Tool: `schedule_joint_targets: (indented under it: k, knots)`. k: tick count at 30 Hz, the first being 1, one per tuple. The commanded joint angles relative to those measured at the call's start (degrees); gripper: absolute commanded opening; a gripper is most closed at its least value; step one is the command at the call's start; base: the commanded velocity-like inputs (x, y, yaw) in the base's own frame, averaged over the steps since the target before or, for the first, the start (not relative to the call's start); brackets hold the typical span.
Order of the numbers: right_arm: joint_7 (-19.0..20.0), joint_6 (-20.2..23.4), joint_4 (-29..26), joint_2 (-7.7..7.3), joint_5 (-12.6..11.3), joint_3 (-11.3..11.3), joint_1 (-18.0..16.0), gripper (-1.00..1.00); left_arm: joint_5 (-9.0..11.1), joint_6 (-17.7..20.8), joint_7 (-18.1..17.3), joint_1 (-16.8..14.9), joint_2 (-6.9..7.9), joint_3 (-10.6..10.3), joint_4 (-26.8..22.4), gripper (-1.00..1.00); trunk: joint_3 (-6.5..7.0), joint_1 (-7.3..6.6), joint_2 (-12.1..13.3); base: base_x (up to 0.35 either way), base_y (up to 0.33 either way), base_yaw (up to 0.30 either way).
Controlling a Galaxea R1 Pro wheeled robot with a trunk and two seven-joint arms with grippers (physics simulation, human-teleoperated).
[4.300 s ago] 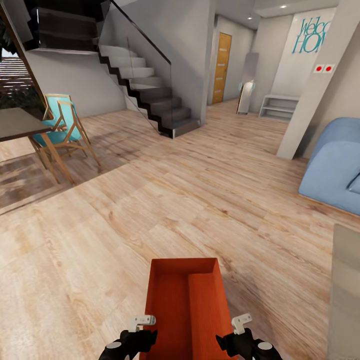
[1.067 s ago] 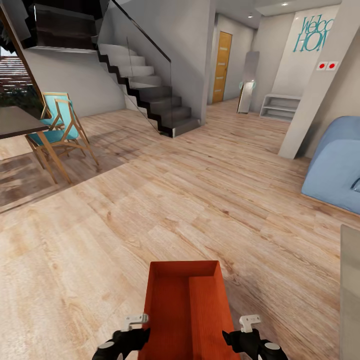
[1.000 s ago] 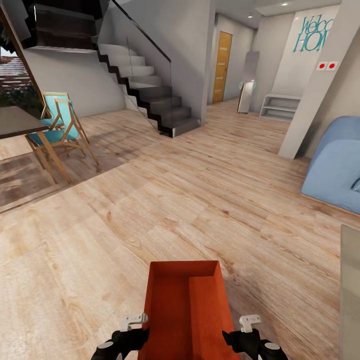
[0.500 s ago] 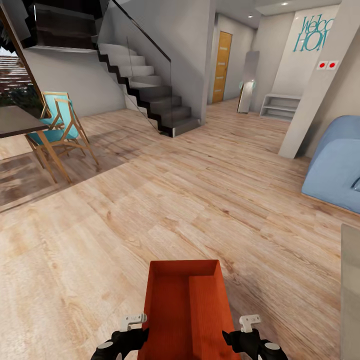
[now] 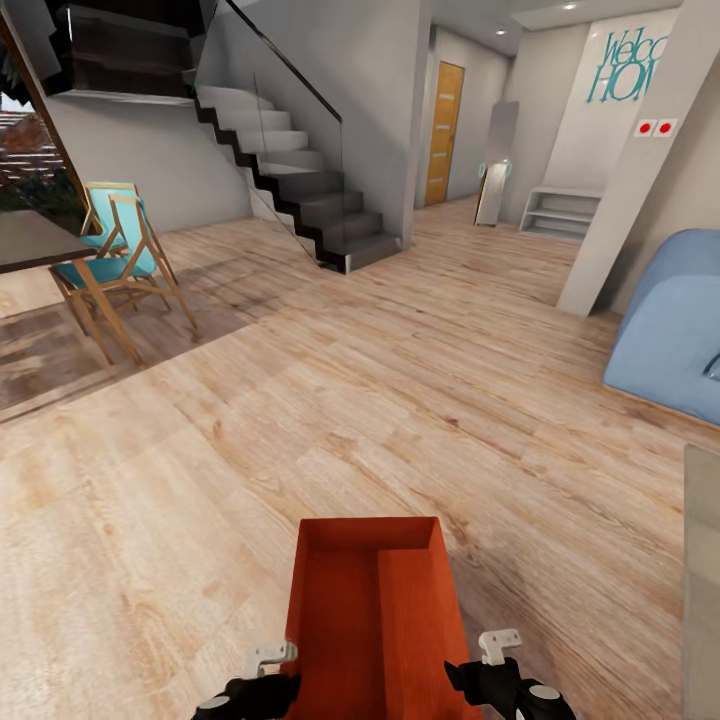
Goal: Move the two storage containers from the living room to the garage. In the garage, place one container on the floor and stack the other container on top of it (either order is fine).
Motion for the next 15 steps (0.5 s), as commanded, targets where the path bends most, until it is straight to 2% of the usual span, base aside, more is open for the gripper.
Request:
schedule_joint_targets:
  k: [1, 15]
  knots:
    - [0.5, 0.3, -0.1, 0.06, 0.6, -0.5, 0.0, 1.0, 0.5, 0.4, 0.0, 0.0, -0.02, -0.1, 0.3, 1.0, -0.05, 0.0, 0.0, 0.0, 0.0, 0.0]
    - [0.5, 0.3, -0.1, 0.06, 0.6, -0.5, 0.0, 1.0, 0.5, 0.3, 0.0, 0.0, 0.12, -0.1, 1.0, 1.0, -0.05, 0.0, 0.0, 0.0, 0.0, 0.0]
